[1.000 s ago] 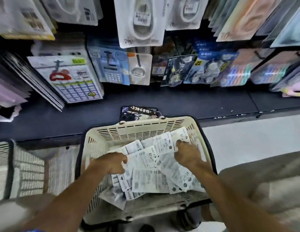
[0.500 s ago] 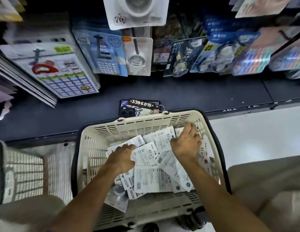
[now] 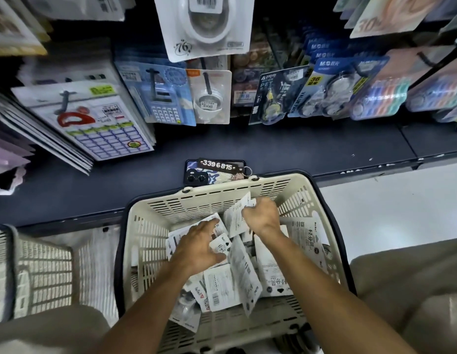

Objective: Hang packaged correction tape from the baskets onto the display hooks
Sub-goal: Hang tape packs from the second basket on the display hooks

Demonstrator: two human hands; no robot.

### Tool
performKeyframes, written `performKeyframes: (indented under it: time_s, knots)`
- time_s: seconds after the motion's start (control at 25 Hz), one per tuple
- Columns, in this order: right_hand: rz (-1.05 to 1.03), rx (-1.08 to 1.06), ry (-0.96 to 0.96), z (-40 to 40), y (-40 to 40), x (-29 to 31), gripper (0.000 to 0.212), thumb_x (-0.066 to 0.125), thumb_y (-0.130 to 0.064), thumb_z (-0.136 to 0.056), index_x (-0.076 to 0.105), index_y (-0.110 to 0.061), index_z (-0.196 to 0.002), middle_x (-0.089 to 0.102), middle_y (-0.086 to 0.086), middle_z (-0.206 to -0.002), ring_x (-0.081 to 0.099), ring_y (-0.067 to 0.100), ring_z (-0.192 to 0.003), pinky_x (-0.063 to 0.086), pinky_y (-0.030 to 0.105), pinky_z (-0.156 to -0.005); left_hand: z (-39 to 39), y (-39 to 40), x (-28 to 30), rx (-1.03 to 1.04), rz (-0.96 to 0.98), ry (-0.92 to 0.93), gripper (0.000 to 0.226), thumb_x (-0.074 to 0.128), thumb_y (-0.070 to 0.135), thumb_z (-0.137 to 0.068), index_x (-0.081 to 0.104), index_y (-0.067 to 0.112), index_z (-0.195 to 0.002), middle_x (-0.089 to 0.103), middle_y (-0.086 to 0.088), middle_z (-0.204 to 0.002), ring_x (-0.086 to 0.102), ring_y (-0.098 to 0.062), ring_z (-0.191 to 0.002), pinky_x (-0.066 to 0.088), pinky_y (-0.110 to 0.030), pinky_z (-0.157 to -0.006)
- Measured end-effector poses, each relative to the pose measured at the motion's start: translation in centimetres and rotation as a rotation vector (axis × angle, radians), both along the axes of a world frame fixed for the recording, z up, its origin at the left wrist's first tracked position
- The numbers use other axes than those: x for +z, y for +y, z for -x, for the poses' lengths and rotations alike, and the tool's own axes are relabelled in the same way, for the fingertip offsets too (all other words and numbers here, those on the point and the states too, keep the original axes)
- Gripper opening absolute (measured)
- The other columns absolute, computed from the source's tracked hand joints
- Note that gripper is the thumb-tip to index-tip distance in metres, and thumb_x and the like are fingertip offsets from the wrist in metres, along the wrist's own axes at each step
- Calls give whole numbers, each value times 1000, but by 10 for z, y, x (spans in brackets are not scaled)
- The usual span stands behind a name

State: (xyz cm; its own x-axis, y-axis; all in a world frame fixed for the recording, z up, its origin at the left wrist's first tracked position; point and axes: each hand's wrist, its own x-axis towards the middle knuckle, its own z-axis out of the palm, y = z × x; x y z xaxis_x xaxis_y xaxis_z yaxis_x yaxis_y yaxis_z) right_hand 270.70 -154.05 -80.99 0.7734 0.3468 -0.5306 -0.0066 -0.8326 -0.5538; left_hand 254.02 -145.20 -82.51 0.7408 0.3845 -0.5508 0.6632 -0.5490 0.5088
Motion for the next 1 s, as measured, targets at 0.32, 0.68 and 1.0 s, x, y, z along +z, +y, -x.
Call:
performKeyframes:
  time_s: [0.32, 0.68, 1.0]
  knots:
    - [-508, -228, 781, -13, 0, 61, 27, 54, -25, -95, 64, -2, -106, 77, 15, -78, 74, 26, -64, 61, 32, -63, -25, -17, 19, 548, 136, -405, 35, 87, 33, -77, 69, 30, -107, 75, 12, -84, 62, 0, -59, 46, -9, -51]
    - [376, 647, 540, 76, -62, -30, 87, 86, -25, -77, 38, -12, -148, 60, 11, -137, 69, 26, -105, 58, 33, -77, -2, 11, 19, 618, 225, -239, 47, 92, 19, -69, 66, 30, -106, 76, 11, -87, 73, -3, -69, 59, -24, -60]
    - [-18, 739, 234, 0, -20, 33, 17, 79, -17, -83, 75, -30, -93, 72, -6, -109, 68, 16, -94, 54, 29, -77, 1, 25, 17, 476, 475, -60, 52, 89, 7, -61, 61, 34, -96, 76, 11, -89, 72, -8, -82, 55, -25, -65]
